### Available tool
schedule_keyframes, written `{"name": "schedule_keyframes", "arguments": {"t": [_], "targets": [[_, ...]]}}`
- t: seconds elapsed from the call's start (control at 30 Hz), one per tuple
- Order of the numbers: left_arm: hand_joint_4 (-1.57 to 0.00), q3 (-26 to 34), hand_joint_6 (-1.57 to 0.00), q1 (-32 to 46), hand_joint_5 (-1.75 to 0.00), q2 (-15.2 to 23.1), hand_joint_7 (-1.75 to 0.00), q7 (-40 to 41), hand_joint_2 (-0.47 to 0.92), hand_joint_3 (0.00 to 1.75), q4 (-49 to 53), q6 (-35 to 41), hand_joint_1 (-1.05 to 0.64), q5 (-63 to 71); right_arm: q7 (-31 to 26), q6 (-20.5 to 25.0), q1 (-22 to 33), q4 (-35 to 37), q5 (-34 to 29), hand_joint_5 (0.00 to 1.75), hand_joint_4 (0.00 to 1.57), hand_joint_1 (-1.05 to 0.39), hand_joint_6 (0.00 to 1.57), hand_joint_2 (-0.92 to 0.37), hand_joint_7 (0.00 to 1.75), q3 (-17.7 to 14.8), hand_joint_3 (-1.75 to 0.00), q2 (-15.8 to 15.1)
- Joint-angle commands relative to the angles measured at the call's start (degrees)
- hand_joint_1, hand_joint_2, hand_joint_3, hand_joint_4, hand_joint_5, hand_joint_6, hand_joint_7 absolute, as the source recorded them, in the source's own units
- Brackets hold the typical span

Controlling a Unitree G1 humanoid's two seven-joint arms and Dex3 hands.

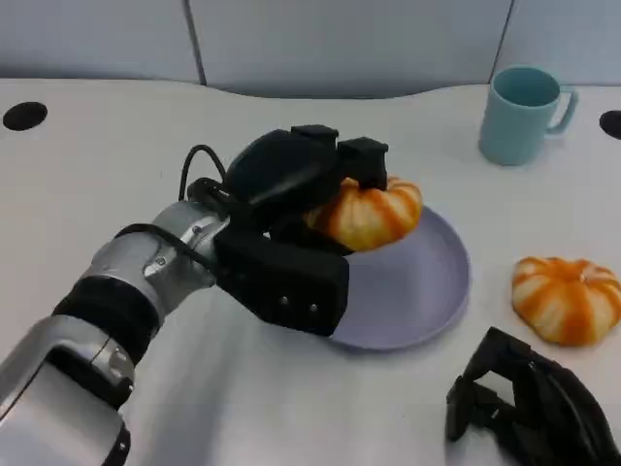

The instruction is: Grasp the bread from the table and place it into the plate.

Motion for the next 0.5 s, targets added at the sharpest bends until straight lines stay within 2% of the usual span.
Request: {"name": "schedule_keyframes", "arguments": {"t": [0.03, 0.27, 0.3, 0.33, 0.47, 0.5], "targets": [[-0.94, -0.71, -0.75, -0.12, -1.75, 0.03, -1.75, -1.43, 0.59, 1.12, 2.34, 0.35, -0.22, 0.62, -1.09, 0.6, 1.49, -1.89, -0.1, 1.75, 0.71, -0.6, 0.62, -0.92, 1.47, 0.37, -0.33, -0.44], [-0.89, -0.96, -0.7, -0.78, -1.75, -1.02, -1.7, -2.11, 0.64, 0.98, 4.37, 0.42, -0.24, 0.68, -1.67, 0.89, 1.39, -1.9, -0.03, 1.75, 0.71, -0.59, 0.6, -0.92, 1.52, 0.75, -0.35, -0.45], [-0.84, -0.71, -0.72, -0.9, -1.63, -1.17, -1.43, -3.15, 0.66, 0.95, 4.51, 0.62, -0.23, 0.22, -1.65, 0.92, 1.33, -1.81, 0.01, 1.75, 0.71, -0.59, 0.6, -0.92, 1.52, 0.77, -0.35, -0.46], [-0.82, -0.52, -0.73, -0.96, -1.58, -1.25, -1.32, -3.85, 0.66, 0.93, 4.57, 0.73, -0.23, -0.08, -1.64, 0.95, 1.29, -1.76, 0.06, 1.75, 0.71, -0.59, 0.6, -0.92, 1.52, 0.79, -0.35, -0.46], [-0.81, 0.05, -0.75, -1.16, -1.53, -1.03, -1.19, -6.38, 0.67, 0.92, 4.38, 0.22, -0.22, -0.83, -1.23, 1.09, 1.1, -1.35, 0.58, 1.75, 0.72, -0.6, 0.6, -0.92, 1.51, 0.56, -0.35, -0.45], [-0.64, 0.26, -0.61, -1.32, -1.54, -0.83, -0.85, -7.86, 0.73, 0.68, 4.28, -0.23, -0.26, -1.36, -0.92, 1.17, 0.97, -1.05, 0.94, 1.75, 0.71, -0.59, 0.61, -0.92, 1.5, 0.39, -0.34, -0.44]]}}
